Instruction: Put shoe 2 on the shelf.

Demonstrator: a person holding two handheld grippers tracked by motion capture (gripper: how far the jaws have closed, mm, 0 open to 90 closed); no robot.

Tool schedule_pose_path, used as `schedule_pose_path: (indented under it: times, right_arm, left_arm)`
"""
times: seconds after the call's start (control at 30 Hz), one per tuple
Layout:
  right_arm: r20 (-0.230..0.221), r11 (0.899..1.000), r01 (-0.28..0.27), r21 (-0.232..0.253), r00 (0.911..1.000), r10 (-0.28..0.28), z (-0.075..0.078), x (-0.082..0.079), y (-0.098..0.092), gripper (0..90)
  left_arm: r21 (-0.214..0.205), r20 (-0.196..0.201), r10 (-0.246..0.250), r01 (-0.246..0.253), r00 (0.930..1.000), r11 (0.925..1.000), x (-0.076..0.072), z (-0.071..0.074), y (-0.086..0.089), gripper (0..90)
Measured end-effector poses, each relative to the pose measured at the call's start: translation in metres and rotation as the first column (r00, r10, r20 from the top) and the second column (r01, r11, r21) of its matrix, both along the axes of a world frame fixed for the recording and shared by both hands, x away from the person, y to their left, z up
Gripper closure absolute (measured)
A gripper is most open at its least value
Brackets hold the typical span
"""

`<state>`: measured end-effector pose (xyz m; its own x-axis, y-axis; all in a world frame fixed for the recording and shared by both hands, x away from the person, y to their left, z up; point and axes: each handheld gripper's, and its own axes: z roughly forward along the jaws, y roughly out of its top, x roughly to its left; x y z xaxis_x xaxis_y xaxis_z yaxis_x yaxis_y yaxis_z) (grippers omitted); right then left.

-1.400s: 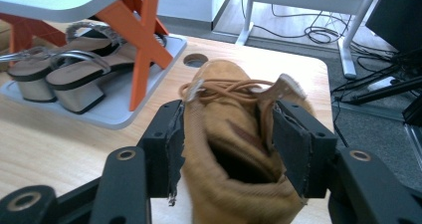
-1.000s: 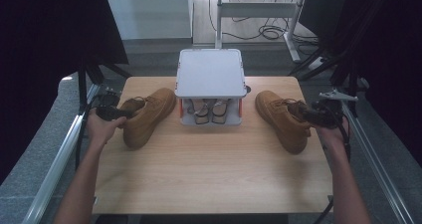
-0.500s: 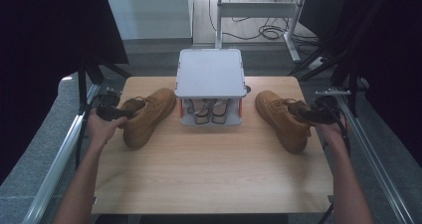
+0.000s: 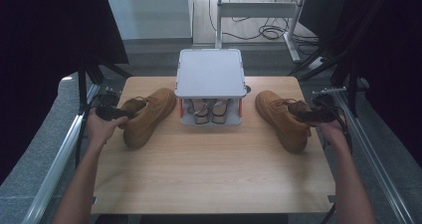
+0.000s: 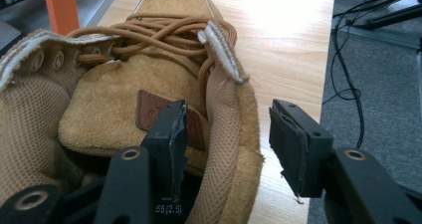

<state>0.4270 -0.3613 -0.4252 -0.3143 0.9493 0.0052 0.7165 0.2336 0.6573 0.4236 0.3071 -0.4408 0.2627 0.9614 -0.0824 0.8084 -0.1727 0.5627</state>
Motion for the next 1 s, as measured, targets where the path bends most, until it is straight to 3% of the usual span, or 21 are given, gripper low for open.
schedule_pose_path:
  times: [0.2, 0.43, 0.5, 0.73, 0.93, 1.0]
  right_arm:
    - [-0.05, 0.999, -0.009, 0.038, 0.9987, 0.011, -0.0019, 0.0014, -0.0004, 55.2]
    - [-0.074, 0.999, -0.008, 0.05, 0.9972, 0.012, -0.0025, 0.0018, 0.002, 62.9]
    - [-0.084, 0.999, 0.001, 0.053, 0.9965, 0.003, -0.0025, 0.0022, 0.0014, 64.6]
    - [-0.092, 0.997, 0.066, 0.027, 0.9937, -0.063, -0.0014, 0.0016, 0.0059, 75.1]
    - [-0.096, 0.994, 0.1, 0.039, 0.9907, -0.096, -0.0007, 0.0015, 0.0058, 76.6]
    - [-0.082, 0.991, 0.124, 0.054, 0.9894, -0.12, -0.0006, 0.0007, 0.0057, 77.4]
  left_arm:
    - [-0.021, -0.016, -0.012, 0.012, 0.9998, 0.9997, 0.0014, -0.0005, 0.0013, 52.2]
    - [-0.033, -0.021, -0.019, 0.018, 0.9996, 0.9993, 0.0027, -0.0011, 0.0022, 51.7]
    - [-0.048, -0.028, -0.035, 0.034, 0.999, 0.9983, 0.003, -0.001, 0.0018, 58.5]
    - [0.003, -0.024, -0.018, 0.019, 0.9995, 0.9998, 0.0028, 0.0002, -0.002, 72.4]
    - [0.009, -0.002, -0.004, 0.004, 1.0, 1.0, 0.0019, 0.0008, -0.0026, 76.1]
    - [-0.011, 0.021, 0.007, -0.007, 0.9998, 0.9999, 0.0015, 0.0012, -0.0022, 76.7]
